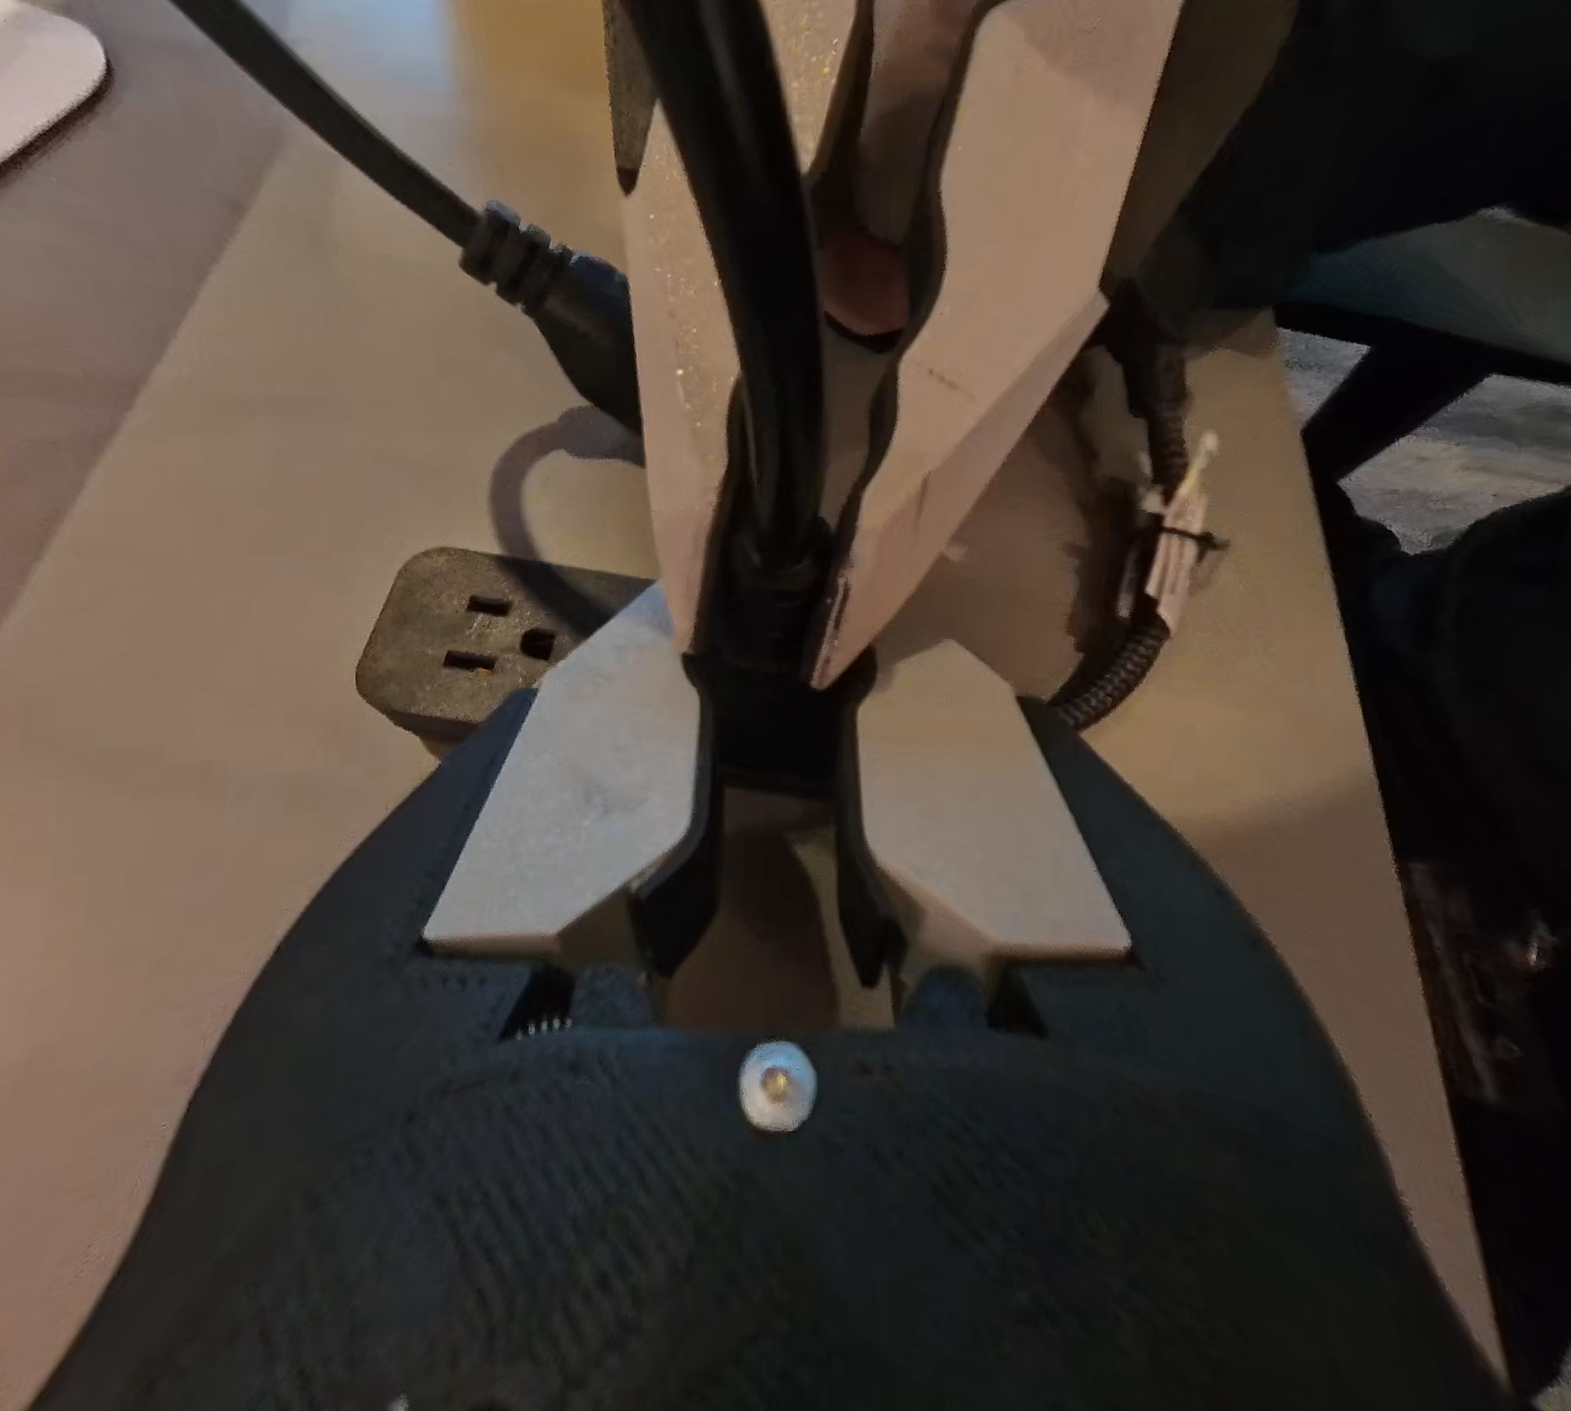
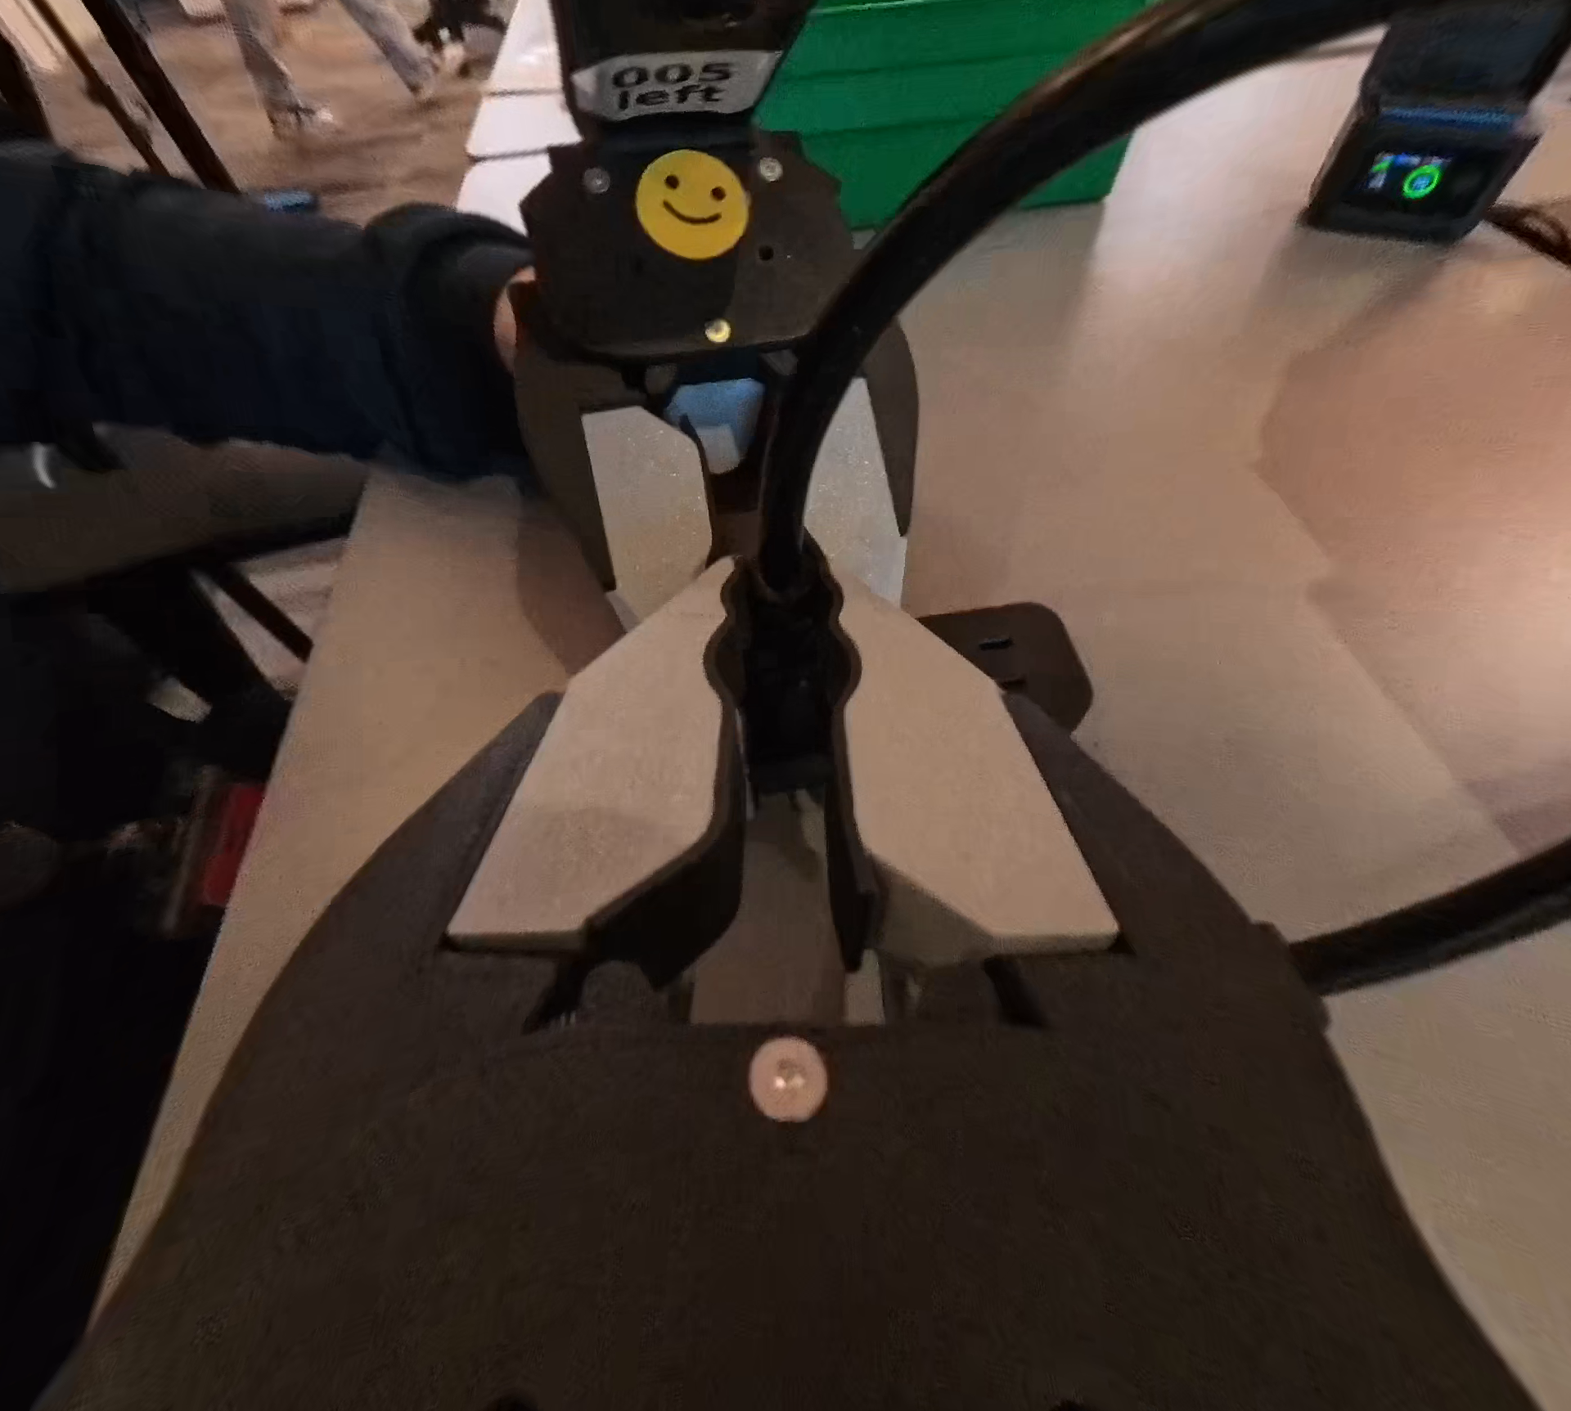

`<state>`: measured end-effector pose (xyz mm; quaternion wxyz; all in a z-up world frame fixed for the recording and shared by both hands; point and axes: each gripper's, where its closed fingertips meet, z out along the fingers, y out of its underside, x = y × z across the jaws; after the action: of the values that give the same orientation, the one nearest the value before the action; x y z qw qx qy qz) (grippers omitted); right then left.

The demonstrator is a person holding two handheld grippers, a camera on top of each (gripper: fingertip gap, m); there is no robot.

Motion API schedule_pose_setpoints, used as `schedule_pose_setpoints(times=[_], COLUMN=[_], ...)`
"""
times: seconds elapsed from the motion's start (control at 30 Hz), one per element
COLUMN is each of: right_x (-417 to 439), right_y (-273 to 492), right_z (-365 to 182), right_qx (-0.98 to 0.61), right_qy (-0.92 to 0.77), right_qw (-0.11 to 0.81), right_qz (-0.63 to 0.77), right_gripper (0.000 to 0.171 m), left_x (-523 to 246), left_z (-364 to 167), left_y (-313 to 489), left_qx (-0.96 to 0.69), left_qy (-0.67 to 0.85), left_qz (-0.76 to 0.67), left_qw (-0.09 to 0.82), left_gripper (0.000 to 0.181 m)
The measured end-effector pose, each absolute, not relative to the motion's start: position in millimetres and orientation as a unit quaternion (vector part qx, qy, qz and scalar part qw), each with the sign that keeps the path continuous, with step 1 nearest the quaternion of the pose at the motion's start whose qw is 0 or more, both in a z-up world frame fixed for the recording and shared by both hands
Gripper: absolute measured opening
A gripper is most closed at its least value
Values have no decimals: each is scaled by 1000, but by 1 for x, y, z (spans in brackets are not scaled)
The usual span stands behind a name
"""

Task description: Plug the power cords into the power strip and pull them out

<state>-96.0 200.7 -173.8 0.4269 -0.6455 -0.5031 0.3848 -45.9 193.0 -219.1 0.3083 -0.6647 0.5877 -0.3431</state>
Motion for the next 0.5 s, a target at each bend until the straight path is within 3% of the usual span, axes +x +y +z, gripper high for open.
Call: schedule_pose_setpoints(times=[0.23,0.33,0.4,0.5], right_x=[-91,-85,-72,-66], right_y=[204,214,221,220], right_z=[-172,-167,-153,-149], right_qx=[-652,-664,-655,-644], right_qy=[-506,-464,-412,-382], right_qw=[456,447,444,431], right_qz=[334,380,451,503], right_gripper=[11,12,12,12], left_x=[-42,-45,-50,-59], left_z=[-217,-213,-196,-184], left_y=[201,202,201,203], left_qx=[-665,-692,-683,-664], left_qy=[582,537,496,489], left_qz=[-329,-370,-439,-469], left_qw=[333,309,306,314], left_gripper=[24,24,35,32])
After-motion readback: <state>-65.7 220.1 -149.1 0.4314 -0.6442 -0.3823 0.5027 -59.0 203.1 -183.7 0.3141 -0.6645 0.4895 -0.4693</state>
